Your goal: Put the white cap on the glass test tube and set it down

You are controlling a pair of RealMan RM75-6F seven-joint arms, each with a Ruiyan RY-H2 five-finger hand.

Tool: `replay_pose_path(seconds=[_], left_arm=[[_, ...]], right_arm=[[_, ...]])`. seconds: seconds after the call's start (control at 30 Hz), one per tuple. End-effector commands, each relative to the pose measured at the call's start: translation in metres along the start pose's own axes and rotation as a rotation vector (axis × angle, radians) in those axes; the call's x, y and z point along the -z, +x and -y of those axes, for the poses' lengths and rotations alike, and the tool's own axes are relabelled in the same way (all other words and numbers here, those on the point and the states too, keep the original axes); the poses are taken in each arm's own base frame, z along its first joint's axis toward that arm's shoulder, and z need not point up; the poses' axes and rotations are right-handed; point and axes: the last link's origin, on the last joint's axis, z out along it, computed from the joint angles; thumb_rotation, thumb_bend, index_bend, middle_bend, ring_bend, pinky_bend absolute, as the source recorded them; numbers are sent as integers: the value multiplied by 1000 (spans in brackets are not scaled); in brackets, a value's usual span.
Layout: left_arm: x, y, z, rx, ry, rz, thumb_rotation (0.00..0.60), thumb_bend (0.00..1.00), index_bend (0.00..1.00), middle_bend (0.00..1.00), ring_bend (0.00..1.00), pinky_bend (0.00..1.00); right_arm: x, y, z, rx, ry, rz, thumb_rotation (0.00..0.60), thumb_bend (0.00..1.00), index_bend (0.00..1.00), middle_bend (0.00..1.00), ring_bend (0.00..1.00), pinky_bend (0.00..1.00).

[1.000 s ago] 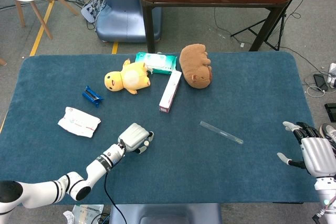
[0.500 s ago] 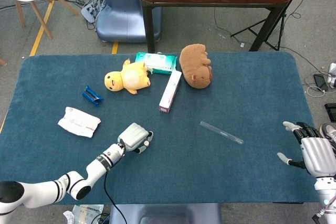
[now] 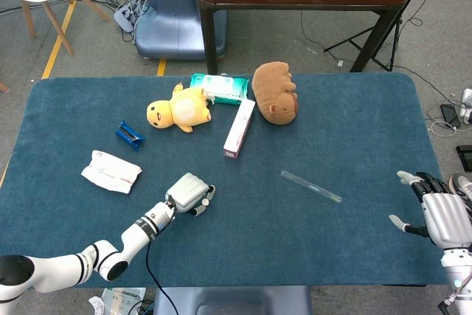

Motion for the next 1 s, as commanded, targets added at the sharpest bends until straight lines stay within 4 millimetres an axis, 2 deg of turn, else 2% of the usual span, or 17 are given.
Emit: replay_pose_path(seconds=[0.03,0.67,0.9,1.0], left_arm=[[0,0,-1,4,-2,-3,600,289,494,1000,1000,1000],[-4,2,2,47,8,-34,600,289,535,1000,1000,1000],[7,23,18,159,54,-87,600,290,542,1000,1000,1000],[17,34,27,207,80,-113,600,290,542,1000,1000,1000]], right_arm=[[0,0,0,0,0,1,600,148,201,313,172,219],[1,1,0,4,-5,-1,600,149,201,313,172,218],[-7,0,9,35,24,19,600,148,200,318,189,223],[-16,-1,18,60,41,33,600,148,201,346,228,266]])
